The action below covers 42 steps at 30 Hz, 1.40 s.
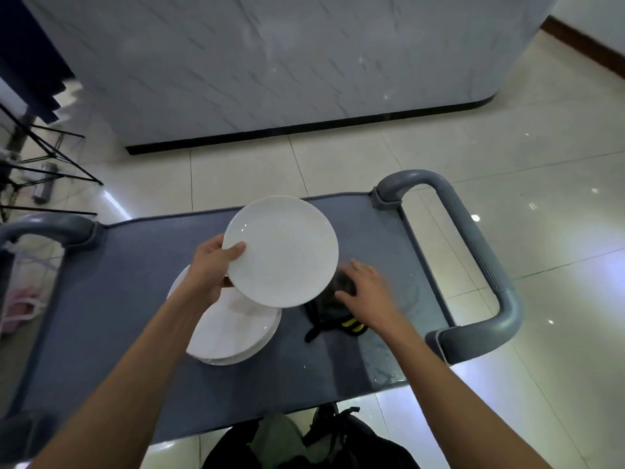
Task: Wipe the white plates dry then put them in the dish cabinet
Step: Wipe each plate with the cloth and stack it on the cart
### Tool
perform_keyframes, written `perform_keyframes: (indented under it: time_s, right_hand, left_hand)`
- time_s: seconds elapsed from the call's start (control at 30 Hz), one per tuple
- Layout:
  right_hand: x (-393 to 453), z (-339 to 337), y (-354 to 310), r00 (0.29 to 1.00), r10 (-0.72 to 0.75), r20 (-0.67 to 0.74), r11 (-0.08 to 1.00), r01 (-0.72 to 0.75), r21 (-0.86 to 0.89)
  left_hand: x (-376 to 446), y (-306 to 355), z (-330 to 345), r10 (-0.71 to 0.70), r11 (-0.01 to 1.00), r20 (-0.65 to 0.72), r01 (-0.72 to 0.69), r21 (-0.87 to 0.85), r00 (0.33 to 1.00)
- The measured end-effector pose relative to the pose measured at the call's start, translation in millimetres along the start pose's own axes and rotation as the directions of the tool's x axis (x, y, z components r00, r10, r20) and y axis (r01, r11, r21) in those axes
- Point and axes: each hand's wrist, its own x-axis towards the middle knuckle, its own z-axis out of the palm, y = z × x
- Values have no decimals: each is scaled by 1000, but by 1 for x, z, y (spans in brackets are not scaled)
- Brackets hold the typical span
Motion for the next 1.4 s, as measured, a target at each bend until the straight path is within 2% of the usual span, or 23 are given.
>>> perform_keyframes:
  time_s: [0.1, 0.17, 0.27, 0.47, 0.6, 0.77, 0.87, 0.93, 1.0, 1.1, 1.3, 1.4]
  right_hand:
    - [3, 25, 1, 984, 26, 176, 983, 7, -183]
    - [5, 36, 1, 974, 32, 224, 962, 31, -272]
    - [7, 42, 1, 980, 11, 198, 934, 61, -352]
    - [9, 35, 5, 985, -35, 170, 939, 91, -332]
    - [1, 38, 6, 990, -60, 131, 953, 96, -289]
    - [-7, 33, 30, 978, -205, 22, 964, 206, -170]
    - [-9, 19, 43, 983, -139, -119, 978, 155, 140]
    - [-12, -1, 44, 972, -35, -234, 930, 118, 349]
    - [-15, -25, 38, 938, 3, -347, 879, 163, 448]
    - [-18, -58, 19, 893, -75, -444, 829, 303, 470]
    - [-18, -71, -23, 874, -226, -429, 825, 406, 392]
    - [-13, -64, -42, 829, -349, -436, 827, 492, 273]
  left_hand:
    - [-5, -5, 1, -7, 999, -84, 3, -42, 996]
    - [-9, -9, 2, -17, 998, -133, 10, -56, 991]
    - [-16, -16, 2, -21, 997, -185, 8, -72, 983]
    - [-31, -23, 4, -10, 993, -226, -16, -114, 974]
    - [-37, -26, 5, -14, 989, -248, -23, -146, 969]
    - [-41, -31, 7, -31, 979, -237, -18, -202, 971]
    - [-44, -33, 8, -23, 972, -231, -32, -232, 973]
    - [-46, -32, 11, -15, 969, -224, -41, -244, 975]
    - [-47, -31, 17, -3, 968, -212, -50, -247, 977]
    - [-49, -28, 29, 11, 967, -183, -57, -247, 983]
    - [-55, -26, 53, 37, 968, -127, -67, -242, 991]
    - [-59, -25, 61, 58, 973, -104, -79, -218, 993]
